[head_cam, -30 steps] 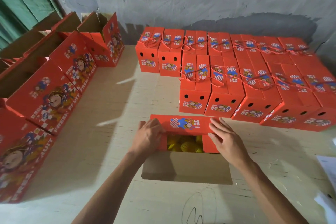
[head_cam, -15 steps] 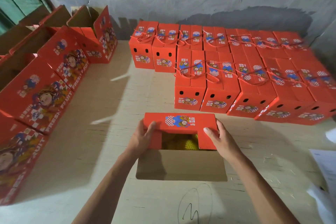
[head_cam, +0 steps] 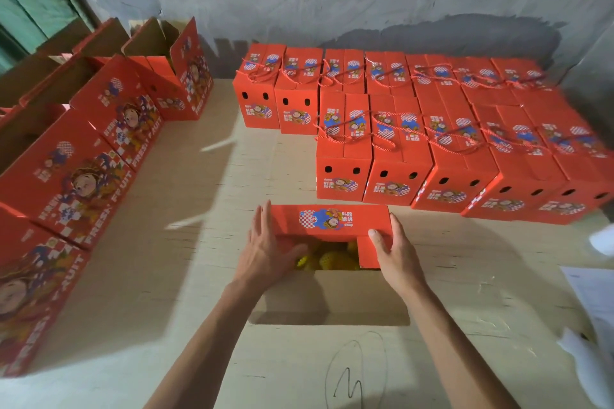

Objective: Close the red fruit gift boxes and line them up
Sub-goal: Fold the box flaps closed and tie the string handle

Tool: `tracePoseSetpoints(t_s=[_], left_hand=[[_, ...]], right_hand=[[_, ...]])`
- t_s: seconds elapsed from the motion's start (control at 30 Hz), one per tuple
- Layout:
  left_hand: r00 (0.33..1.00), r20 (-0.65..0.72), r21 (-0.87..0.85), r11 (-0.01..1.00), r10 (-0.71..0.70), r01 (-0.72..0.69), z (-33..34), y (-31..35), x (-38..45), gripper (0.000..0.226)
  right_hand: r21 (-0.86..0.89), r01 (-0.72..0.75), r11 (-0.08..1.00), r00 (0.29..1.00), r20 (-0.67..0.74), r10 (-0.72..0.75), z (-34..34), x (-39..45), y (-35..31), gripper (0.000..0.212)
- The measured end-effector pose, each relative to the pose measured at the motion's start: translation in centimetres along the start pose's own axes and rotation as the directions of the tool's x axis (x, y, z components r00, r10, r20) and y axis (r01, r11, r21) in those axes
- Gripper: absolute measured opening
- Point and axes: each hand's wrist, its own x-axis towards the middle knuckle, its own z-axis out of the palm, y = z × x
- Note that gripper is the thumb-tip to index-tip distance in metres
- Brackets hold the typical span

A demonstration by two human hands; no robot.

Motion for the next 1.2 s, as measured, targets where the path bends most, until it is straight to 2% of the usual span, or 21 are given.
tracePoseSetpoints(t_s=[0.07, 0.2, 0.37, 0.47, 0.53, 0.6, 0.7, 0.83, 0.93, 1.0, 1.1, 1.17, 1.2], left_hand=[[0.998, -0.003, 0.120, 0.991, 0.060, -0.059, 0.5, 0.5, -0.6, 0.119], [1.000, 0.007, 0.195, 0.980, 0.029, -0.030, 0.6, 0.8, -0.6, 0.098], [0.998, 0.055, 0.268, 0.962, 0.030, -0.044, 0.8, 0.5, -0.5, 0.092], [0.998, -0.015, 0.192, 0.980, 0.064, -0.060, 0.7, 0.5, -0.9, 0.083], [0.969, -0.116, 0.062, 0.975, 0.218, -0.212, 0.4, 0.1, -1.6, 0.063], [0.916, -0.190, -0.034, 0.930, 0.354, -0.366, 0.2, -1.2, -2.5, 0.039], [0.892, -0.229, -0.088, 0.904, 0.390, -0.418, -0.7, -3.2, -3.6, 0.035], [0.871, -0.221, -0.031, 0.890, 0.438, -0.455, -1.8, -4.4, -3.8, 0.031], [0.832, -0.139, 0.031, 0.842, 0.537, -0.538, -2.3, -5.2, -4.2, 0.035], [0.807, -0.129, 0.045, 0.816, 0.577, -0.576, -2.7, -5.9, -4.6, 0.048], [0.842, -0.110, -0.027, 0.846, 0.528, -0.533, -3.4, -6.4, -5.1, 0.064], [0.846, -0.069, -0.077, 0.843, 0.529, -0.533, -3.7, -6.5, -5.6, 0.042], [0.842, -0.050, -0.121, 0.834, 0.537, -0.539, -3.9, -6.4, -5.9, 0.034]], right_hand=[[0.019, -0.005, 1.000, 1.000, -0.011, 0.005, 0.1, 0.0, 0.0, 0.067], [0.077, -0.025, 0.997, 1.000, -0.017, 0.026, 0.1, 0.0, 0.0, 0.066], [0.121, -0.027, 0.992, 0.999, -0.041, 0.032, -0.1, -0.2, -0.1, 0.066], [0.163, 0.061, 0.985, 0.982, -0.185, -0.030, 0.3, -0.8, -0.3, 0.052], [0.091, 0.164, 0.982, 0.945, -0.299, -0.130, 0.5, -1.3, 0.1, 0.036], [0.057, 0.238, 0.970, 0.929, -0.306, -0.210, 0.3, -1.6, 1.0, 0.022], [0.237, 0.239, 0.942, 0.960, -0.203, -0.193, -0.5, -2.3, 2.3, 0.012], [0.347, 0.219, 0.912, 0.974, -0.024, -0.225, -1.7, -3.2, 3.4, 0.026], [0.348, 0.201, 0.916, 0.960, 0.117, -0.255, -3.0, -3.2, 4.0, 0.046], [0.328, 0.140, 0.934, 0.943, 0.242, -0.227, -4.2, -3.0, 4.2, 0.062], [0.301, 0.082, 0.950, 0.909, 0.369, -0.195, -5.2, -2.9, 4.0, 0.072], [0.240, 0.108, 0.965, 0.891, 0.406, -0.200, -5.8, -2.8, 4.2, 0.073], [0.233, 0.108, 0.967, 0.878, 0.434, -0.202, -6.3, -2.7, 4.2, 0.068]])
